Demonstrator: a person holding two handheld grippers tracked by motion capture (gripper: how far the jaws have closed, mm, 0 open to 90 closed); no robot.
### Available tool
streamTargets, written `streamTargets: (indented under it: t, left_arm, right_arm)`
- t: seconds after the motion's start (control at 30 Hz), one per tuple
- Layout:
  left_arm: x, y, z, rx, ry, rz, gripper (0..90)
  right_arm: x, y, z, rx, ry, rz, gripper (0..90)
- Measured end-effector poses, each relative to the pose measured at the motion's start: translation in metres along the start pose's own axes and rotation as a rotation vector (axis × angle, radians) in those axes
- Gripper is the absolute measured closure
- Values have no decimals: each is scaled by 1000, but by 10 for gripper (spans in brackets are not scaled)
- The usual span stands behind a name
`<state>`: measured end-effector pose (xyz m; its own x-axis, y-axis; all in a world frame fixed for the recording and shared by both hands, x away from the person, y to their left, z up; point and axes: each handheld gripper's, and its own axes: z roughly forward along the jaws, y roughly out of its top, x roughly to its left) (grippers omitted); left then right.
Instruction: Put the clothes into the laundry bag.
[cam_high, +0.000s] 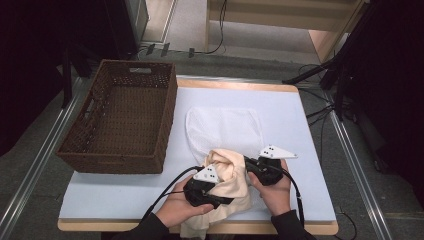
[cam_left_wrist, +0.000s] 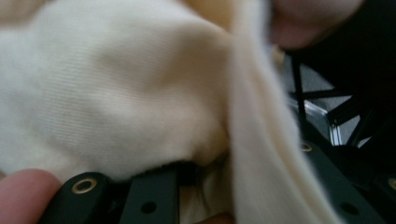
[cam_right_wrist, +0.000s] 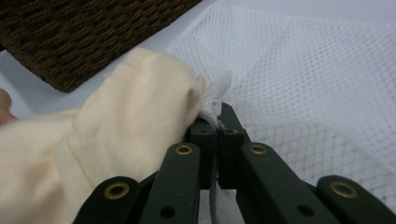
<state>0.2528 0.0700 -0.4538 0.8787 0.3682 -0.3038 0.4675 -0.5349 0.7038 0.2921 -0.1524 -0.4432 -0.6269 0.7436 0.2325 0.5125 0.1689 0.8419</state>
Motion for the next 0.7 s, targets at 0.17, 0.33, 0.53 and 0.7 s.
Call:
streamTargets:
  t: [0.17, 0.33, 0.53, 0.7]
  left_arm:
    - [-11, 1, -4, -28, 50, 51, 487]
    - [-8, 8, -30, -112, 151, 19, 166]
    - [10, 9, -33, -167, 200, -39, 0]
    - [2, 6, -12, -128, 80, 44, 379]
  right_arm:
    - [3, 4, -7, -26, -8, -12, 884]
    - [0, 3, -6, -22, -6, -2, 884]
    - [1, 2, -4, -13, -1, -5, 885]
    - [2, 1, -1, -6, 3, -8, 885]
